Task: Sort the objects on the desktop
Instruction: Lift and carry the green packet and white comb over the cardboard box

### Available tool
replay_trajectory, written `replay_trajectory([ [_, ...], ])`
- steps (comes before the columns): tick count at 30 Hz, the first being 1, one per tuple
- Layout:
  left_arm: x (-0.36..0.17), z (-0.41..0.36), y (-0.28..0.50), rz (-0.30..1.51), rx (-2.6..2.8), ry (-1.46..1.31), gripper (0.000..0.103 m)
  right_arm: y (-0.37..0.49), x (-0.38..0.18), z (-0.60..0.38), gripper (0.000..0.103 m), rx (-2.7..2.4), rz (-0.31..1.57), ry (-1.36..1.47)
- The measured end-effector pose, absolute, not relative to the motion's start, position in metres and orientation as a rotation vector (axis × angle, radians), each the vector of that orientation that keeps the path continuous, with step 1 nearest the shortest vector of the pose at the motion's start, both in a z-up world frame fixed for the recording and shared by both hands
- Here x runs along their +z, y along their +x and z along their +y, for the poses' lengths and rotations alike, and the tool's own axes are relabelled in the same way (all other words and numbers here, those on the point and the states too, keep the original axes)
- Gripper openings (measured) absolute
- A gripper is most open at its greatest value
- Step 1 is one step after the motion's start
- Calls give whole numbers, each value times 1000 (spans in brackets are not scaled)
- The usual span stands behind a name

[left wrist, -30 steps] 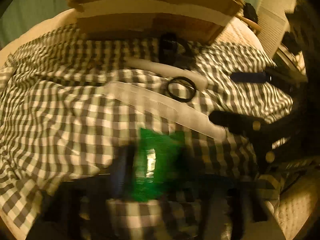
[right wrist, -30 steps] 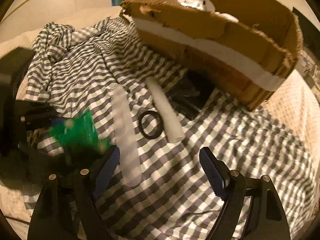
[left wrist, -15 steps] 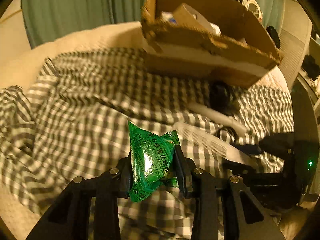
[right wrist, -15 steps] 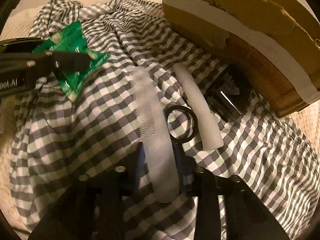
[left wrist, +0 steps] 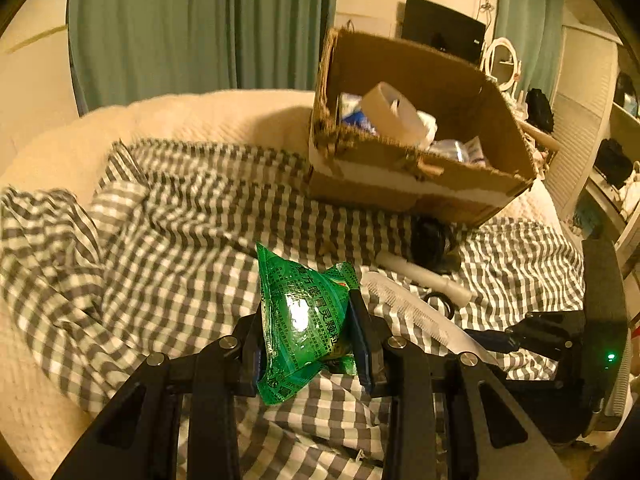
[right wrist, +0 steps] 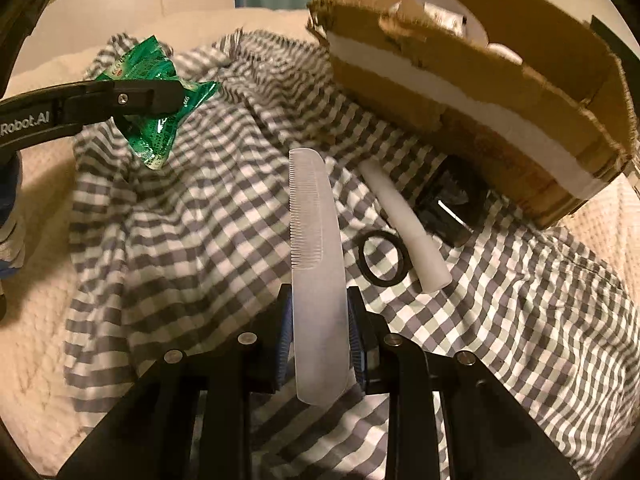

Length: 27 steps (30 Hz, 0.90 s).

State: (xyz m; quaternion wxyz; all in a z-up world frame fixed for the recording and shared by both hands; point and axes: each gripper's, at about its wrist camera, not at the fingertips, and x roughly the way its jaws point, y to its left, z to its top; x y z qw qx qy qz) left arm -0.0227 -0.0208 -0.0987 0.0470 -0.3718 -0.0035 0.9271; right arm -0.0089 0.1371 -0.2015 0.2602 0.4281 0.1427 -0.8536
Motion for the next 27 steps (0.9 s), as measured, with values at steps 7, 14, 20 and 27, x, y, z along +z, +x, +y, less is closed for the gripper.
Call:
replay_trajectory([
  [7, -79, -30, -14, -17, 2868, -1053, 35, 6, -173, 141, 25, -2406, 251, 1058],
  [14, -70, -38, -13, -59, 2880, -1022, 35, 8, -148, 137, 25, -2475, 176, 968],
  [20, -66, -45, -16, -84, 2898, -1010, 35, 0, -131, 130, 25, -2496, 143, 905],
  [27, -62, -44, -31, -109, 2925, -1013, 35, -16, -113, 137, 25, -2523, 60, 805],
])
